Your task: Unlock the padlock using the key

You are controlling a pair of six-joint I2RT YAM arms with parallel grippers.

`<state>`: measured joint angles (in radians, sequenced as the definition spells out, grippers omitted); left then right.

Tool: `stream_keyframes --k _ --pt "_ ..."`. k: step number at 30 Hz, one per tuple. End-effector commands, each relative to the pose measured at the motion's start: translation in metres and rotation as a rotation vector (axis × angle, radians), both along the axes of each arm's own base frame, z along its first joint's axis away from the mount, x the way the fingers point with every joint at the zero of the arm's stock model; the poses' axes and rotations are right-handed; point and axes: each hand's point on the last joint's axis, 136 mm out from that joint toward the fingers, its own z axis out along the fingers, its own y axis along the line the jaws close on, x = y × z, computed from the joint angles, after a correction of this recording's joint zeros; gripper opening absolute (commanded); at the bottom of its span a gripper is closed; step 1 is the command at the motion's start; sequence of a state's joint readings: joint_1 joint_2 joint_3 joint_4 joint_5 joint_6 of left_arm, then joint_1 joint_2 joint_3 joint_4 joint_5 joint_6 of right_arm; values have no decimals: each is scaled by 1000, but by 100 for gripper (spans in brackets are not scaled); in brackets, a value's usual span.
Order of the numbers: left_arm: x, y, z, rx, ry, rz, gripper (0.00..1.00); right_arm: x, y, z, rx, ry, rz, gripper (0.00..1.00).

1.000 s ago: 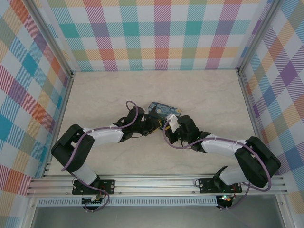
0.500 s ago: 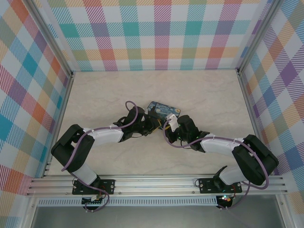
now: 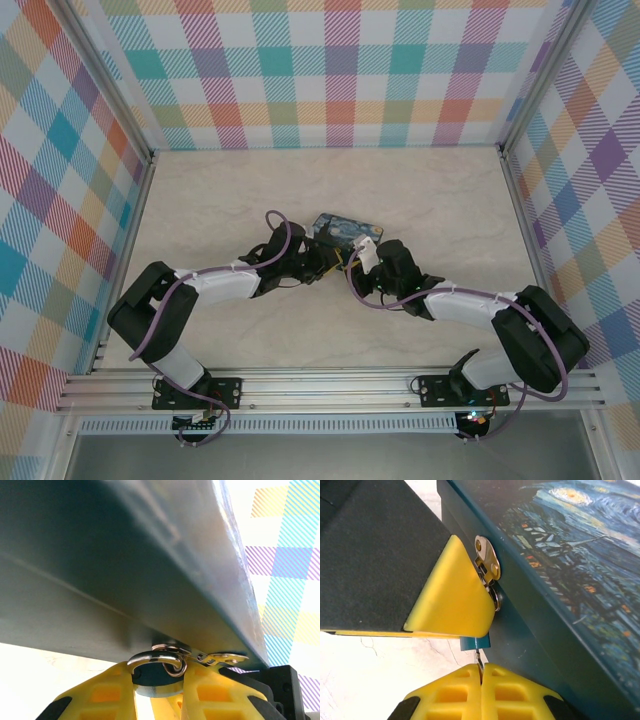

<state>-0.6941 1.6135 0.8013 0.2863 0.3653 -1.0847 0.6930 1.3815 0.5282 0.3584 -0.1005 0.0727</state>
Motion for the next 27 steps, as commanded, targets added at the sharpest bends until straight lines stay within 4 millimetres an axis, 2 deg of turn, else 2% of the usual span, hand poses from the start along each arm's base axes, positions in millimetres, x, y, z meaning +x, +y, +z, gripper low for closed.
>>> stream_keyframes --k 1,8,10,17,22,27 --pt "-18 -25 14 -60 -4 -109 4 12 18 50 147 -117 24 3" --pt "-17 -25 6 -54 10 -106 4 17 25 70 209 -125 22 3" --pt "-17 -27 3 -56 16 -107 4 15 26 69 221 -99 21 3" --pt "-14 -32 -14 -52 34 -92 7 3 6 24 148 4 -38 3" --pt "-7 -30 -20 -53 25 -51 18 1 -12 -7 130 77 -90 3" --pt "-5 -27 -14 -46 4 -31 33 -4 -15 -21 122 119 -95 3"
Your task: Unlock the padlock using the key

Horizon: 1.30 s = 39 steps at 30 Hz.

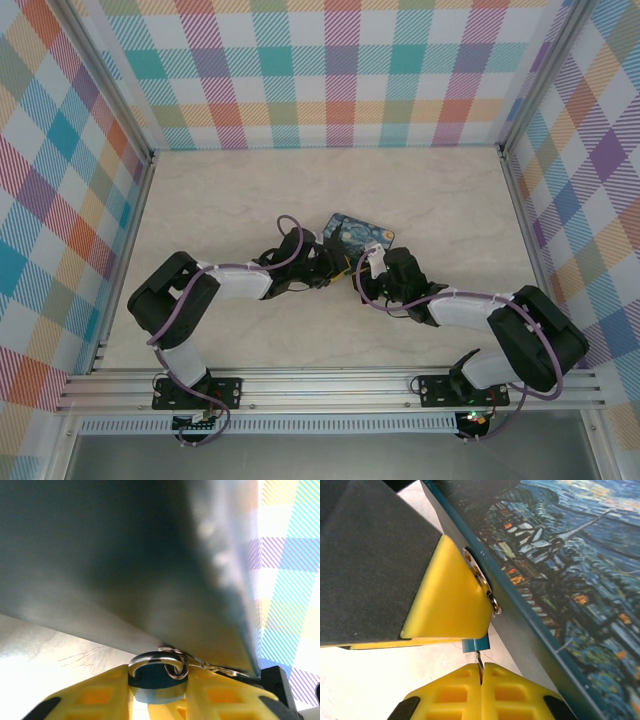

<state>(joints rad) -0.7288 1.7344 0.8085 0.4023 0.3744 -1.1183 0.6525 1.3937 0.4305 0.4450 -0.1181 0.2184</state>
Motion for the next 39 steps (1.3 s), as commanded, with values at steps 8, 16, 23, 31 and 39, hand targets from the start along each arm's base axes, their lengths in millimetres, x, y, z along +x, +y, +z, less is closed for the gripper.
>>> stream_keyframes --k 8,16,23,31,39 --pt "-5 22 18 15 -35 58 64 -1 1 0 56 20 -8 2" --pt "-5 56 41 30 -80 132 76 -11 6 11 91 101 11 2" --pt "-11 59 42 -12 -59 148 71 -14 16 25 179 145 23 2" --pt "-16 53 35 -87 -16 173 59 -8 26 44 295 209 -15 2" --pt "-14 33 27 -132 11 165 53 -9 24 48 308 230 -42 2"
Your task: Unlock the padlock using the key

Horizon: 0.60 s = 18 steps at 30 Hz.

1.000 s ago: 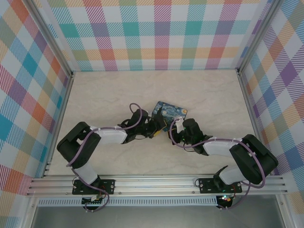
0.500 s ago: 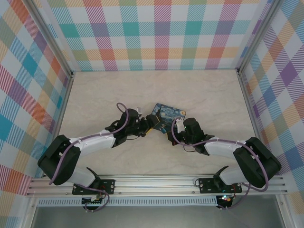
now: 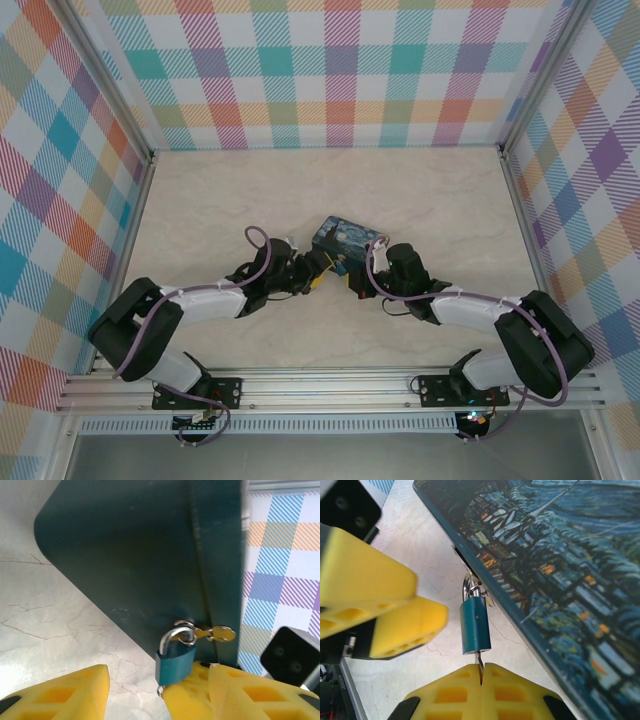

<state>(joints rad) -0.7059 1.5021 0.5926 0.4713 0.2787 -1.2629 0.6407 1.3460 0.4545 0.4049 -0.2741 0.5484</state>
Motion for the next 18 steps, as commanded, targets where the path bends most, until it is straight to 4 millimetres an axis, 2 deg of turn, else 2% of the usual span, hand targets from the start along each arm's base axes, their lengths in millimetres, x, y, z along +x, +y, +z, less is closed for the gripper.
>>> stream_keyframes --k 1,7,18 --pt "2 -17 6 -62 -10 -13 52 5 8 25 70 -27 2 2" --pt "7 -30 3 -98 -12 -1 47 4 1 14 50 0 -35 2" --pt "7 -41 3 -114 -11 -1 48 -9 -6 3 61 93 -61 2"
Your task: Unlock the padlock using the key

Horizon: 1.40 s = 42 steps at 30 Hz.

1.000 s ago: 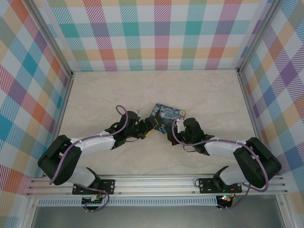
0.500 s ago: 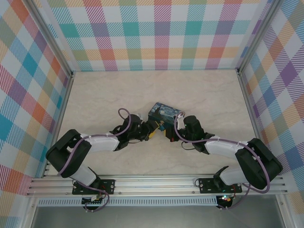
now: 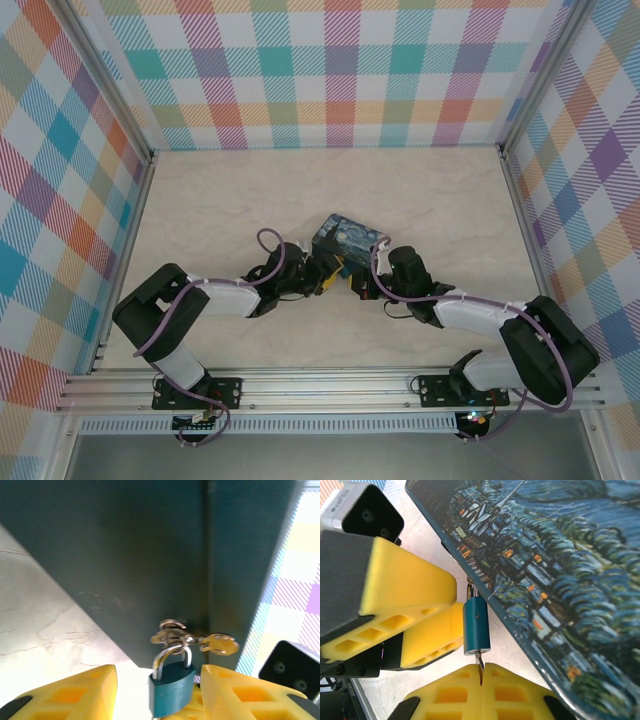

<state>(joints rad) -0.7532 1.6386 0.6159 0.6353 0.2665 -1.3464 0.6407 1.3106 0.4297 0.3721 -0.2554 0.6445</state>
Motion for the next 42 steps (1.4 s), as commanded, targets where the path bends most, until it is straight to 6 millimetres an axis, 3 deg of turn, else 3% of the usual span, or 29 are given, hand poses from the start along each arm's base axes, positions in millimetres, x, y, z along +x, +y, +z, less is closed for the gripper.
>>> stream_keyframes --k 1,5,17,22,30,38,42 --pt "3 -15 14 -52 -32 -3 48 -4 2 8 46 14 0 2" --pt "2 -19 11 -60 -20 -6 47 -4 4 10 66 26 -1 3" --pt "-1 -32 10 -90 -8 -7 30 -4 6 13 96 61 -16 3" --pt "-2 -32 7 -92 -3 7 22 -4 4 13 108 94 -51 3" --pt "-1 -29 7 -88 -5 24 17 -6 1 14 135 162 -99 4" --pt "-2 -26 5 -79 -3 32 1 -5 0 11 138 185 -119 10" --pt "-3 -24 6 -73 -4 36 0 -6 -3 11 115 172 -118 18"
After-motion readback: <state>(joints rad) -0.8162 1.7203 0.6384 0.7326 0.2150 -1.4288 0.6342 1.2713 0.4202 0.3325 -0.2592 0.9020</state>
